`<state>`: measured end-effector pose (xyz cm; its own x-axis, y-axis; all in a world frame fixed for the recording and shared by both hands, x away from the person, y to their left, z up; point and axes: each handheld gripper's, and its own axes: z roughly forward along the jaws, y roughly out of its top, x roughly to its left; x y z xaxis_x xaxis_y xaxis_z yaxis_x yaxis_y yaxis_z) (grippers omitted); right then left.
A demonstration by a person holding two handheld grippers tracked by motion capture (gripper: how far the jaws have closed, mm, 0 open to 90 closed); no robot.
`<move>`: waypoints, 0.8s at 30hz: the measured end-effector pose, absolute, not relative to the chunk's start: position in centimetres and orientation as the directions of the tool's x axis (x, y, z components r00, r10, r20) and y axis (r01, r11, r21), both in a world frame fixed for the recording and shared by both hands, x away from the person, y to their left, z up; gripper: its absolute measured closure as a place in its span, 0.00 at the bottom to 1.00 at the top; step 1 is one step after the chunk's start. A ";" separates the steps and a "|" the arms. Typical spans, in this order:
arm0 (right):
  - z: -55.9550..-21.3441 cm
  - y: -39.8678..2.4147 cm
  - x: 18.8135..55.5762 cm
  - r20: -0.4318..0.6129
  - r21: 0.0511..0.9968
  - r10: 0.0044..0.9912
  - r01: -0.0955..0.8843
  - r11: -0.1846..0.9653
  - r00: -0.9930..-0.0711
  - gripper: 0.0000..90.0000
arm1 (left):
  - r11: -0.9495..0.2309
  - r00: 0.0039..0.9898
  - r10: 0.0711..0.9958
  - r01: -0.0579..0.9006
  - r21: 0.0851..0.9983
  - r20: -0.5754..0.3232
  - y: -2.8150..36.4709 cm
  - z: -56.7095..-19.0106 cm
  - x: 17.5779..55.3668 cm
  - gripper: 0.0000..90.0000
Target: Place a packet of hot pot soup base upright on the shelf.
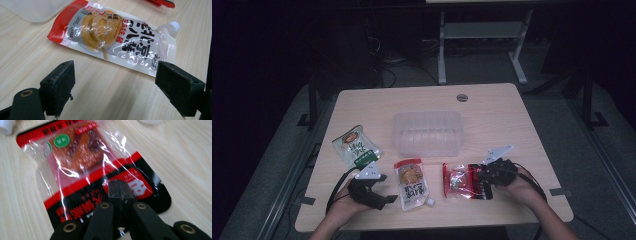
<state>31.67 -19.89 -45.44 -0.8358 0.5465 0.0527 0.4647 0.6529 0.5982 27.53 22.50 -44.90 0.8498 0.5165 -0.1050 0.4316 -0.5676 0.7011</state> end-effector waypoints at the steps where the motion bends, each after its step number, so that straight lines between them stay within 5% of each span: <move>1: -45.4 -19.7 31.7 0.055 0.599 0.544 0.464 0.653 -0.837 1.00 | -0.569 0.851 0.515 0.430 0.701 -0.104 22.5 -44.9 27.5 0.17; 20: -45.5 -15.0 33.5 0.072 0.622 0.471 0.409 0.668 -0.879 1.00 | -0.558 0.861 0.501 0.401 0.727 -0.091 21.3 -44.0 27.2 0.26; 24: -44.9 -15.8 33.3 0.087 0.642 0.482 0.419 0.642 -0.872 0.96 | -0.541 0.870 0.483 0.385 0.748 -0.099 20.2 -43.2 27.4 0.40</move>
<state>33.29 -15.78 -44.93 -0.8720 0.4817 0.0873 0.4189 0.6418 0.6424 27.38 20.15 -43.20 0.8702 0.4826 -0.0991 0.3851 -0.5409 0.7478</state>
